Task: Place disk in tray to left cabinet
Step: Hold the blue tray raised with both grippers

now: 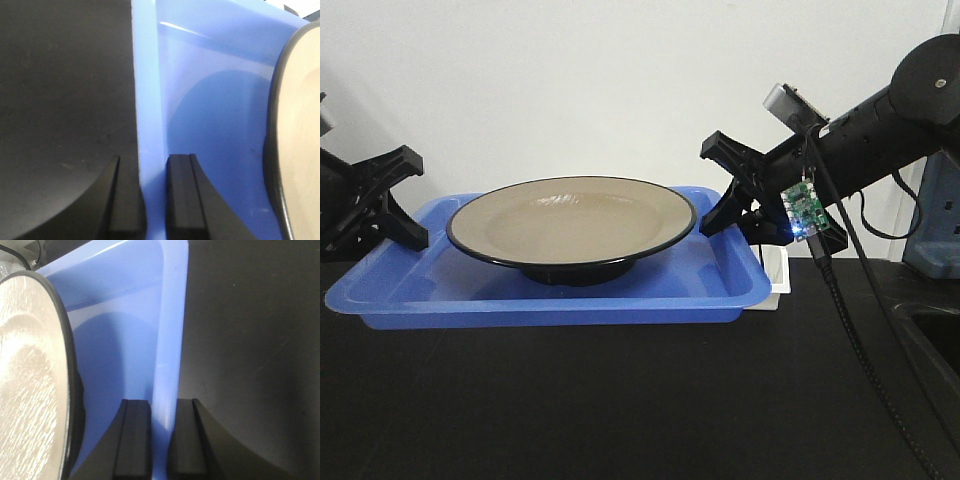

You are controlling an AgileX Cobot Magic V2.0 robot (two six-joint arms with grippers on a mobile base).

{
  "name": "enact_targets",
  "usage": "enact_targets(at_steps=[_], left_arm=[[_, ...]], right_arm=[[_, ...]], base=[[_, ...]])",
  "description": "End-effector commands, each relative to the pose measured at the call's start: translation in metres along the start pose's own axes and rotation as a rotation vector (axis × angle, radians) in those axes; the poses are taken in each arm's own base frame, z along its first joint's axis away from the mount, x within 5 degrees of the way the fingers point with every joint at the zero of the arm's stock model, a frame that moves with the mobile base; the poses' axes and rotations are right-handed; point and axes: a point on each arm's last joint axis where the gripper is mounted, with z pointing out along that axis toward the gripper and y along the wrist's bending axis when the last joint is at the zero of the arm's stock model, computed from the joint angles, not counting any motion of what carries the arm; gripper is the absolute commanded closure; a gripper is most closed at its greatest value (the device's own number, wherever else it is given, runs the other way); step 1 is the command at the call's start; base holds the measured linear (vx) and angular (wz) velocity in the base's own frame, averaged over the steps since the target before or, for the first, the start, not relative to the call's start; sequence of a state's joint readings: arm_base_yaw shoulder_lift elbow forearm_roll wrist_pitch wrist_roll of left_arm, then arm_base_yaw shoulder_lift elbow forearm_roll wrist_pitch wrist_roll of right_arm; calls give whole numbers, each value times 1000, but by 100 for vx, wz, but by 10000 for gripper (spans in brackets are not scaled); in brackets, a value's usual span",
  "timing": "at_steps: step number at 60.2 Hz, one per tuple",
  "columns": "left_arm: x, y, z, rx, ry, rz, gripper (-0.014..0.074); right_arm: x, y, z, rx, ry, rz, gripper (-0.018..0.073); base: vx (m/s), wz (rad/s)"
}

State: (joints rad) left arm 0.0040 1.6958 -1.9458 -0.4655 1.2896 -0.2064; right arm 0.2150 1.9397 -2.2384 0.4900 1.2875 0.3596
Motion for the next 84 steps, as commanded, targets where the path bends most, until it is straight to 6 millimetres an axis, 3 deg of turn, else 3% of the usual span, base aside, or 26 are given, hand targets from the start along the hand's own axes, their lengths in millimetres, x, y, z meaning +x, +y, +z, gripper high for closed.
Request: enact_targets(at_steps=[1, 84], left_arm=[[5, -29, -27, 145, -74, 10, 598], [5, -29, -27, 145, -74, 9, 598]], right_arm=[[7, 30, -32, -138, -54, -41, 561], [9, 29, -32, -128, -39, -43, 561]], base=[[0, 0], [-1, 1]])
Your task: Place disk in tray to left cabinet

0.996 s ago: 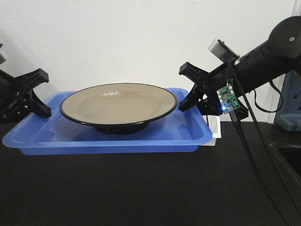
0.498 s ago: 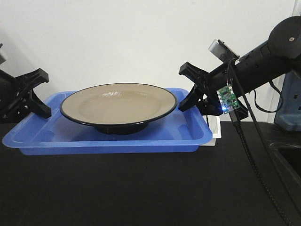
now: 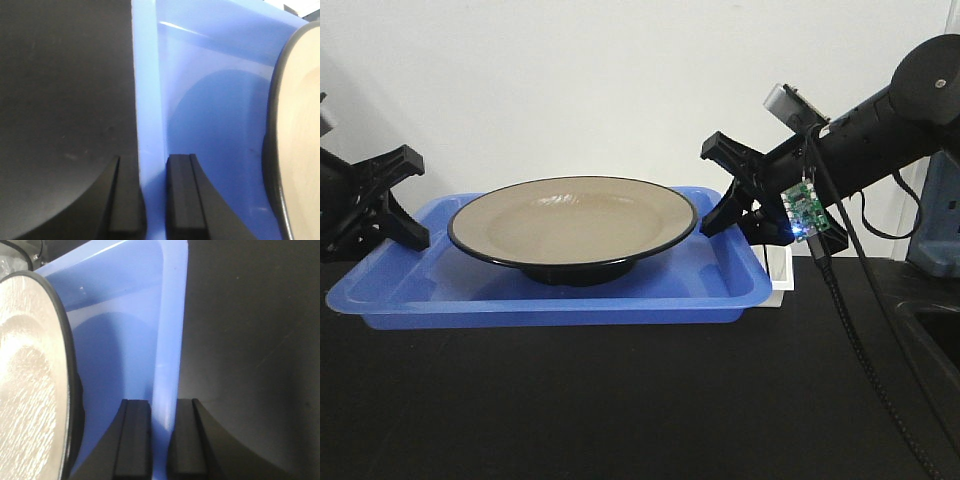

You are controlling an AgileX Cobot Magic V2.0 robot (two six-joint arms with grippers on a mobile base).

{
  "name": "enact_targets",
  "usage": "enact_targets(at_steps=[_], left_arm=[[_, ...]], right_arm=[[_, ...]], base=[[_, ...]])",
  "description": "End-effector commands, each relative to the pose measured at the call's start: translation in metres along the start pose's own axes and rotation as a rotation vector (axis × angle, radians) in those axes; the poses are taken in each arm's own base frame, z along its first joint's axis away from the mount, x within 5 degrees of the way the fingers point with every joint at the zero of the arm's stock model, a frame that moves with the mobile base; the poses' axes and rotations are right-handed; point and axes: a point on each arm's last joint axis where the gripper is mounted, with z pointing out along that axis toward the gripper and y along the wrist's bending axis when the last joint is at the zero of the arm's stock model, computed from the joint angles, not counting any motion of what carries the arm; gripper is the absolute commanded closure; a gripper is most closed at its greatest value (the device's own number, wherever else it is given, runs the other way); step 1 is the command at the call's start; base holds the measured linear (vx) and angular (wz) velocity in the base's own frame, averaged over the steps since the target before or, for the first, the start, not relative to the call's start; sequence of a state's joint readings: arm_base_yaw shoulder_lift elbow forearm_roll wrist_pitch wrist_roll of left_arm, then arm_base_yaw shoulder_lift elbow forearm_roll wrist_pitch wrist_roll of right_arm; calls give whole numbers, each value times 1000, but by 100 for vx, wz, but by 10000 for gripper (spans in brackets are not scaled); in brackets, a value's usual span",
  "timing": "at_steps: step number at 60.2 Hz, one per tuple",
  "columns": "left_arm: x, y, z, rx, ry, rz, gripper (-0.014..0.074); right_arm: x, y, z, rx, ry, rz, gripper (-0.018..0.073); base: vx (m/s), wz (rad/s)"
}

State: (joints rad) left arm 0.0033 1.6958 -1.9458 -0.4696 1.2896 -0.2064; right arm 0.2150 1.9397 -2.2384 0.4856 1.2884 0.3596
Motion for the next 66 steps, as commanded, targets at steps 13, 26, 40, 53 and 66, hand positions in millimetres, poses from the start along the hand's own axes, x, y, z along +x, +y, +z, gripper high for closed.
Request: enact_targets(at_steps=[13, 26, 40, 53, 66], left_arm=[[5, -28, -27, 141, -76, 10, 598], [5, -28, -27, 141, -76, 10, 598], [5, -28, -27, 141, -76, 10, 598], [5, -28, -27, 141, -76, 10, 598], [5, -28, -27, 141, -76, 10, 598]], right_arm=[[9, 29, -32, -132, -38, -42, 561], [9, 29, -32, -132, -38, -42, 561], [9, 29, -32, -132, -38, -42, 561], [9, 29, -32, -132, -38, -42, 561], [9, 29, -32, -132, -38, -42, 561]], base=[[-9, 12], [-10, 35], [-12, 49], [-14, 56], [-15, 57]])
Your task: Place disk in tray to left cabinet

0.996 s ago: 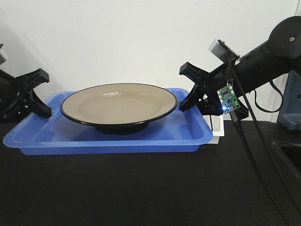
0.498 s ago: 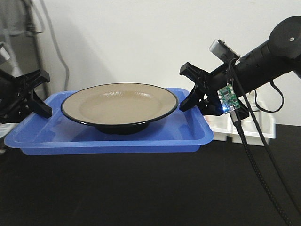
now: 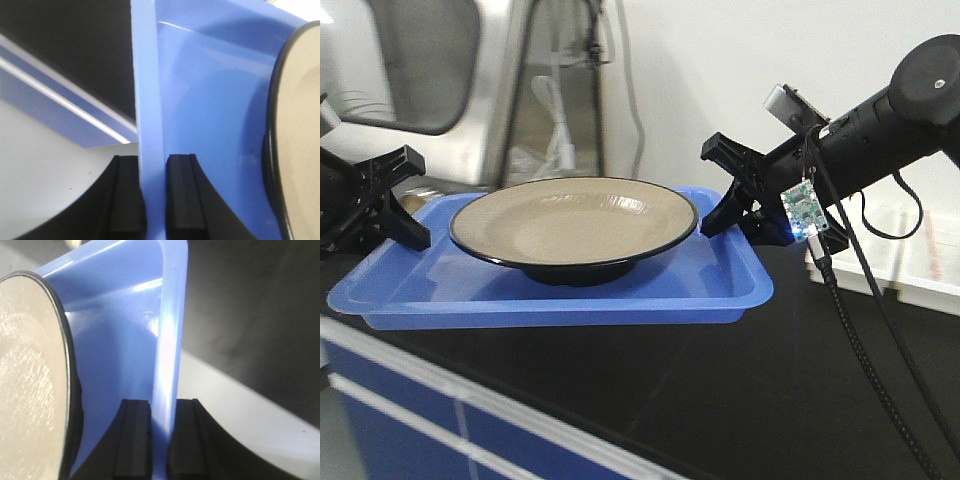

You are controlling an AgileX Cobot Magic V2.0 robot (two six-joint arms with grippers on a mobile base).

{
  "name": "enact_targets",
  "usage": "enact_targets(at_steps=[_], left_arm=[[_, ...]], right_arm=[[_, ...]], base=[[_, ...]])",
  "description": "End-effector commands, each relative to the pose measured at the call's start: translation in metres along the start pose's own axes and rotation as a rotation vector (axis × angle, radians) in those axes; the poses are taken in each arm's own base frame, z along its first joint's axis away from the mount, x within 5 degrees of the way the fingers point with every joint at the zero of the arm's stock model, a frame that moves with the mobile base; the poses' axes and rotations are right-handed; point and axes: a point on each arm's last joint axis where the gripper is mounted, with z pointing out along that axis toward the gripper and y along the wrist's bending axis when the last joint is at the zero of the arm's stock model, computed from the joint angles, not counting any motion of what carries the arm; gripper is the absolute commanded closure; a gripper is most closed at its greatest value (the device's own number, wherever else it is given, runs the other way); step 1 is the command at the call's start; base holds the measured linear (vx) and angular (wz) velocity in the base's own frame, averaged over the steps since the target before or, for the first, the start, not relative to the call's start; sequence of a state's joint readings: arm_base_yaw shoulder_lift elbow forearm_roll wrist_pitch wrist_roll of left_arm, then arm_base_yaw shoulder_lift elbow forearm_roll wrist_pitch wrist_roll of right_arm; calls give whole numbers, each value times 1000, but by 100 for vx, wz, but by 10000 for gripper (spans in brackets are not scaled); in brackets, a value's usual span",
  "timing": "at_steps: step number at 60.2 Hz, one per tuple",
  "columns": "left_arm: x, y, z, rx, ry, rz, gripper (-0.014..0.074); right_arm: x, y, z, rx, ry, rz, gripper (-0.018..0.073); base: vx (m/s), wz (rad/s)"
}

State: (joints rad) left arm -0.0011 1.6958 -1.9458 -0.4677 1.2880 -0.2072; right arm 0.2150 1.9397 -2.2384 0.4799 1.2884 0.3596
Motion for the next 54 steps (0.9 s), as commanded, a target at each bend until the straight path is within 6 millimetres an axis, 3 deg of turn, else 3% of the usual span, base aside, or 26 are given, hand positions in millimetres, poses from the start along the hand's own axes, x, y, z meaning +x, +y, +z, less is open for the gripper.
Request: enact_targets(at_steps=[1, 54], left_arm=[[4, -27, -28, 141, -76, 7, 598], [4, -27, -28, 141, -76, 7, 598]], right_arm=[[9, 29, -33, -137, -36, -40, 561], [9, 29, -33, -138, -36, -40, 561]], base=[[-14, 56], [-9, 49]])
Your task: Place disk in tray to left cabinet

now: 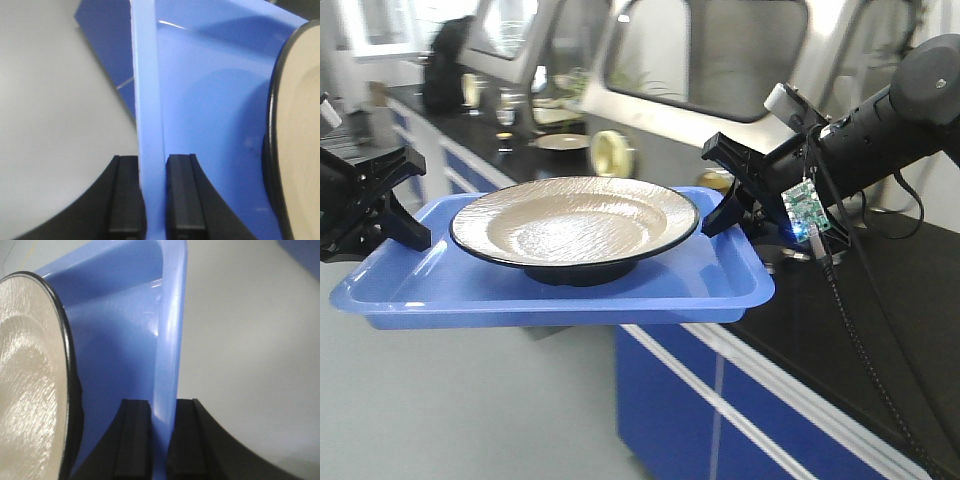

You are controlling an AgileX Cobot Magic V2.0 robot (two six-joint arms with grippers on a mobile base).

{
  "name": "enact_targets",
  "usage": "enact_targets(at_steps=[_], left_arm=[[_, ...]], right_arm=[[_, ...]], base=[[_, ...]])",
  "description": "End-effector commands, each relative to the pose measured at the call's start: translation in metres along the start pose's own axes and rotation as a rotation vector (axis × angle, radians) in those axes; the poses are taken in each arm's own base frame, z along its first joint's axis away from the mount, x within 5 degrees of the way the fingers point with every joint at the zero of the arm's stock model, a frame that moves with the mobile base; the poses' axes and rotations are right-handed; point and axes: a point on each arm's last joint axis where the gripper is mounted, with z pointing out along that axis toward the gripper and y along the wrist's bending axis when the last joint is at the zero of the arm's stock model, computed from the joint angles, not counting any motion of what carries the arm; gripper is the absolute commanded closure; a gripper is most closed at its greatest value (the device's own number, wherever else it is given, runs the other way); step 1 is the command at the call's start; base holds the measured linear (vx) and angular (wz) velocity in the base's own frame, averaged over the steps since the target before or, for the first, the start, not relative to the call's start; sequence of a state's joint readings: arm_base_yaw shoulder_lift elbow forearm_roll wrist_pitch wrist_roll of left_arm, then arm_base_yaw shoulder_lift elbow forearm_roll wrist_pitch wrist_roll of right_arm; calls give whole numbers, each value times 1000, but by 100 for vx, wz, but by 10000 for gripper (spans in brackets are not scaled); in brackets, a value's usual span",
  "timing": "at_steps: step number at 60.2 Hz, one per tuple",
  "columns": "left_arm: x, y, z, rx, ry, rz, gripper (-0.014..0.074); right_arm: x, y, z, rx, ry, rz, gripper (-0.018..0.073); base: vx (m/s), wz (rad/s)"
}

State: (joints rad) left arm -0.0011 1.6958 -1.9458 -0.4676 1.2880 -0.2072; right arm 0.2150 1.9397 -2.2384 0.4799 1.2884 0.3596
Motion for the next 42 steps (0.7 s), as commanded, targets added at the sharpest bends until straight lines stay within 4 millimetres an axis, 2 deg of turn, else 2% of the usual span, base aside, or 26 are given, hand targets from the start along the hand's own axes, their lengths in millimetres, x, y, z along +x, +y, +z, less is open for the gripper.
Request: enact_targets(at_steps=[1, 24, 42], left_arm=[[4, -27, -28, 141, -76, 7, 598], [4, -27, -28, 141, -76, 7, 598], [4, -27, -28, 141, -76, 7, 598]], right_arm=[[9, 29, -33, -138, -36, -40, 561], [9, 29, -33, -138, -36, -40, 561], [9, 29, -33, -137, -36, -40, 561]], base=[[-1, 62], [5, 65], [16, 47]])
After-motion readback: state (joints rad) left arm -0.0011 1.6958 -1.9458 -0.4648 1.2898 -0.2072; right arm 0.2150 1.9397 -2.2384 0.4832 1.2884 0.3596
